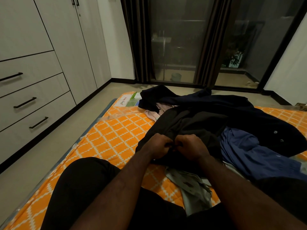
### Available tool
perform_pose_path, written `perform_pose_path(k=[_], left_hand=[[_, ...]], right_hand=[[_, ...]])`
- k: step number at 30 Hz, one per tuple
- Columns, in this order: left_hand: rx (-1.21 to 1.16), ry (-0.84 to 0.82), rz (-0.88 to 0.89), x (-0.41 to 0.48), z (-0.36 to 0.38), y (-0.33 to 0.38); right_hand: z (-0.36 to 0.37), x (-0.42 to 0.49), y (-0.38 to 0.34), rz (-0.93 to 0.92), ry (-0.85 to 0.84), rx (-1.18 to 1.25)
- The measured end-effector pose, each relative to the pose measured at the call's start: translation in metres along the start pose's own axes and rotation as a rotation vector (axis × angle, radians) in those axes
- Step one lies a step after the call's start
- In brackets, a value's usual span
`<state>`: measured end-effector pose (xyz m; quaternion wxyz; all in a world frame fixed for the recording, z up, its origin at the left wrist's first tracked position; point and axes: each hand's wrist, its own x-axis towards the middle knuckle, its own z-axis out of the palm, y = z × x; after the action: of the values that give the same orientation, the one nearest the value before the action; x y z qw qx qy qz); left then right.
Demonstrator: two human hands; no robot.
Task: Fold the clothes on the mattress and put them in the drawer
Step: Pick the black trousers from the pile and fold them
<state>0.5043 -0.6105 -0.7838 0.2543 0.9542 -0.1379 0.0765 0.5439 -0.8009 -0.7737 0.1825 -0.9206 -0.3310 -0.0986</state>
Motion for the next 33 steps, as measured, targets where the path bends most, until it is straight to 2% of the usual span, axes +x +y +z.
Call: perform_pose_path(k=[7, 14, 18, 22, 26, 30, 33], left_hand=[[0.175, -0.147, 0.004, 0.003, 0.001, 0.004], [0.212, -0.241, 0.019, 0.003, 0.005, 0.006], [0.199, -0.168, 0.046, 0.002, 0.006, 0.005], [0.091, 0.000, 0.049, -0.001, 0.010, 0.004], [0.066, 0.037, -0.028, -0.002, 0.011, 0.002], [-0.012, 0.114, -0.081, -0.002, 0.009, 0.002], [0.031, 0.152, -0.031, -0.002, 0.005, 0.005]], right_hand=[[0.002, 0.000, 0.000, -0.002, -0.017, -0.015], [0.003, -0.001, 0.002, 0.031, -0.054, -0.004], [0.006, 0.000, 0.000, 0.117, -0.056, 0.074], [0.003, 0.002, 0.000, 0.186, -0.020, 0.160], [0.003, 0.003, 0.003, 0.223, -0.022, 0.164], [0.004, 0.005, 0.000, 0.210, 0.018, 0.129], [0.001, 0.005, -0.003, 0.172, 0.006, 0.095]])
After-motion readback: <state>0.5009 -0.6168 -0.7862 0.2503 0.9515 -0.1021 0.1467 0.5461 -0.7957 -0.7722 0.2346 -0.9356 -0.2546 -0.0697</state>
